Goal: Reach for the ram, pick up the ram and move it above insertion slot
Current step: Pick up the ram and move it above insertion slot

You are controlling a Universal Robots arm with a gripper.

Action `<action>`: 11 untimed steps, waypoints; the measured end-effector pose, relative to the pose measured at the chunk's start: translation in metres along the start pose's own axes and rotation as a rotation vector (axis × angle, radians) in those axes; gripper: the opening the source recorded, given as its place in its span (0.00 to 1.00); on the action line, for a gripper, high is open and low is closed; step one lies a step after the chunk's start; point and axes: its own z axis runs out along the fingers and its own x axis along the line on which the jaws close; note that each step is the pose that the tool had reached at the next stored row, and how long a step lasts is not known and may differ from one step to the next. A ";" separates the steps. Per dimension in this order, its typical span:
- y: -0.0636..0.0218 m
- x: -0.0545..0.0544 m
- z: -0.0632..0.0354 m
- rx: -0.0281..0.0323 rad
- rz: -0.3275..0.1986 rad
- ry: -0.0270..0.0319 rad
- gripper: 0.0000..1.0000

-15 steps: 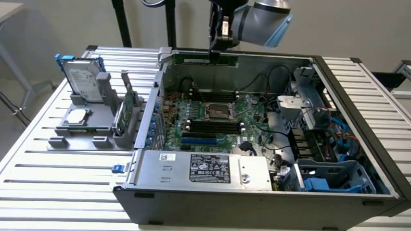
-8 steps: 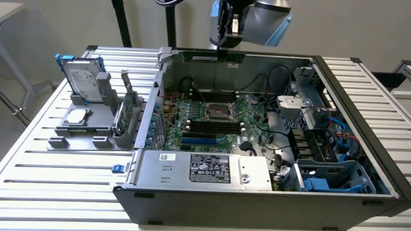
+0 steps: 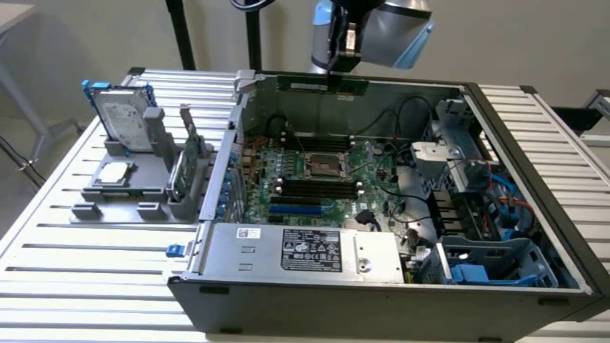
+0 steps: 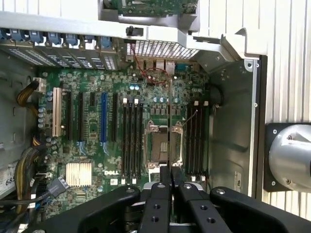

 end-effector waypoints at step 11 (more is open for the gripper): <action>-0.0011 -0.010 0.0015 0.0195 0.010 0.0324 0.13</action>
